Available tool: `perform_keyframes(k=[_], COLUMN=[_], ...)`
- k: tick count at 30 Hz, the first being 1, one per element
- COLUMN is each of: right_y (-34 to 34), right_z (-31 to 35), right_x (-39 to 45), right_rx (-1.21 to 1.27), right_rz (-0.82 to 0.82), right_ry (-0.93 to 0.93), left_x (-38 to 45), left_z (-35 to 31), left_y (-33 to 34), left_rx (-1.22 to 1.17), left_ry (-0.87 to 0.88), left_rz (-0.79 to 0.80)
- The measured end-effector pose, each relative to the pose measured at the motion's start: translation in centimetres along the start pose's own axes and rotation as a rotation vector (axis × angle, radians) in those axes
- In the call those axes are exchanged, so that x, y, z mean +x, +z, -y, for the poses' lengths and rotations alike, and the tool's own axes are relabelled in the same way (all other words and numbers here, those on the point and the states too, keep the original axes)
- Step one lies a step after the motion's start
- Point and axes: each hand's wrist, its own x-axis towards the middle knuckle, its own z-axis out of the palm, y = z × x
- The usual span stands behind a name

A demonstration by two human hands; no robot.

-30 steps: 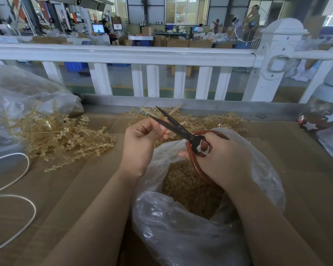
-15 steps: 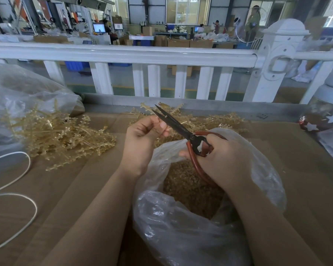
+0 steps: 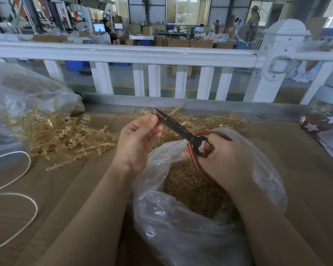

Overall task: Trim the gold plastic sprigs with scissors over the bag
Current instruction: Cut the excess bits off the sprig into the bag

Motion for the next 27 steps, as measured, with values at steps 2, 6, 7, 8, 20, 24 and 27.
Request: perform_keyframes(k=[2, 6, 7, 8, 20, 24, 27], right_y=[0.09, 0.11, 0.08, 0.09, 0.12, 0.37, 0.42], right_z=[-0.01, 0.01, 0.04, 0.07, -0.03, -0.07, -0.15], right_x=[0.04, 0.05, 0.06, 0.04, -0.05, 0.03, 0.02], right_rx=[-0.01, 0.029, 0.029, 0.029, 0.079, 0.082, 0.072], right_rz=[0.021, -0.009, -0.016, -0.016, -0.077, -0.069, 0.014], right_ry=[0.01, -0.01, -0.012, -0.012, -0.072, -0.061, 0.011], left_x=[-0.02, 0.08, 0.07, 0.05, 0.06, 0.04, 0.03], left_z=[0.02, -0.2, -0.25, -0.28, -0.17, -0.28, -0.25], left_y=[0.09, 0.05, 0.04, 0.06, 0.17, 0.24, 0.33], left_rx=[-0.006, -0.049, -0.055, -0.057, -0.015, -0.013, 0.016], left_ry=[-0.03, -0.04, -0.039, -0.038, -0.019, -0.014, -0.012], left_rz=[-0.03, -0.04, -0.037, -0.032, -0.023, -0.021, -0.043])
